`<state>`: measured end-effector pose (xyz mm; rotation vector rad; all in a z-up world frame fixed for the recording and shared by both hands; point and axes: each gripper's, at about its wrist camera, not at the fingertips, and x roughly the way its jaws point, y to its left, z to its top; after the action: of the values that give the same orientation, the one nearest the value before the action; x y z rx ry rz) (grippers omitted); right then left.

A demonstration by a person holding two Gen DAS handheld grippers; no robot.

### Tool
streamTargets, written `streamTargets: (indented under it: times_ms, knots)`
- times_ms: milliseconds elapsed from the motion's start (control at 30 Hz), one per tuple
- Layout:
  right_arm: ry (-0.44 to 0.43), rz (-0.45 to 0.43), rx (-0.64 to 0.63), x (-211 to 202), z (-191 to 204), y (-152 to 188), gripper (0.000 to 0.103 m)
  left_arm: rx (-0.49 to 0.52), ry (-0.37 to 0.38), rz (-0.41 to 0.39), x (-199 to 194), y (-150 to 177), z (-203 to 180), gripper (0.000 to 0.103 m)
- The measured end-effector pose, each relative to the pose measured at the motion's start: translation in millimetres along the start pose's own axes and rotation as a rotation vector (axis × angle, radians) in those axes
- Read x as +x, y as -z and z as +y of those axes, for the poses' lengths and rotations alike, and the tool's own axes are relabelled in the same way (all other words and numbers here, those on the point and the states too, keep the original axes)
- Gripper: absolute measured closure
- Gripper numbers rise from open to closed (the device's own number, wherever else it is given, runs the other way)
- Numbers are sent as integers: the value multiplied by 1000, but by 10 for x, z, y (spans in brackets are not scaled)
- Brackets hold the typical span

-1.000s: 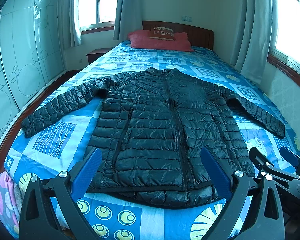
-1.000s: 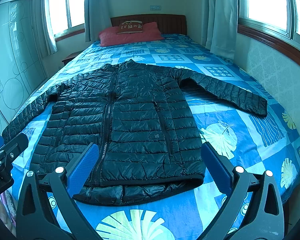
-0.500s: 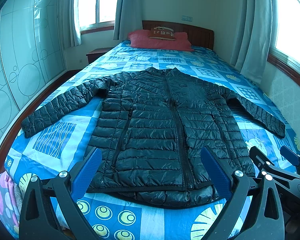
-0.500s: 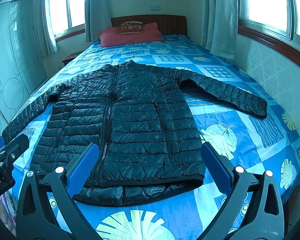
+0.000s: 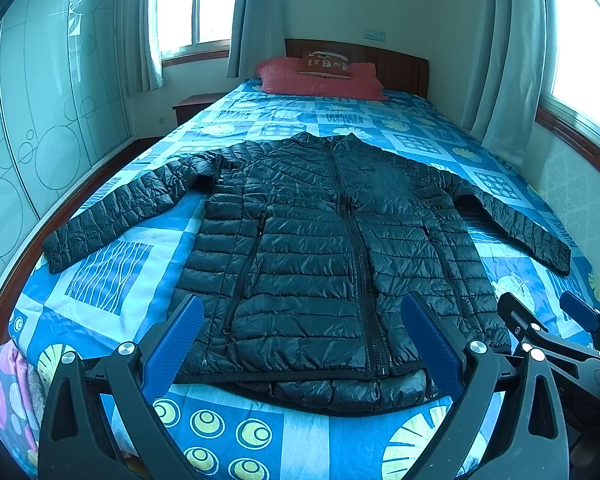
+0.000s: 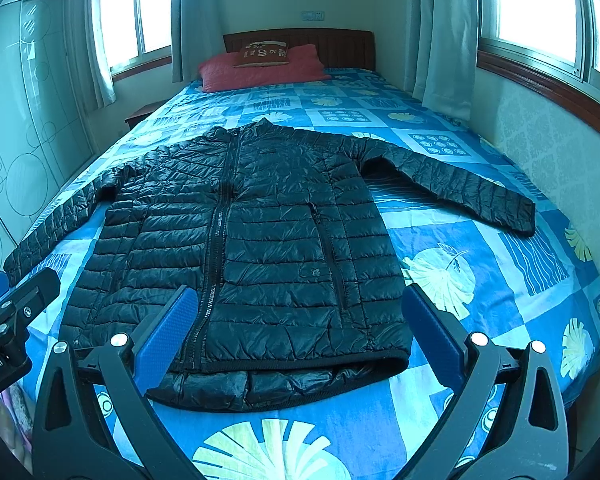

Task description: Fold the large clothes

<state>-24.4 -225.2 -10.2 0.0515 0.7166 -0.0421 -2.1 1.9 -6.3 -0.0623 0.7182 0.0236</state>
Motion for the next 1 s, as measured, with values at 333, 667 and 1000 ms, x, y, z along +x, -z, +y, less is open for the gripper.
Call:
streamTargets:
  times_ms: [333,667,1000]
  knots:
    - [0,0,-1,-3,13,-7,2,0,1,2,1,15,-1,5]
    - [0,1,-2,-3,24,11,2,1,2,4,5,38,-8,5]
    - [1,2,-2,-17,20,-16,2,3,1,9,13,74,-18,5]
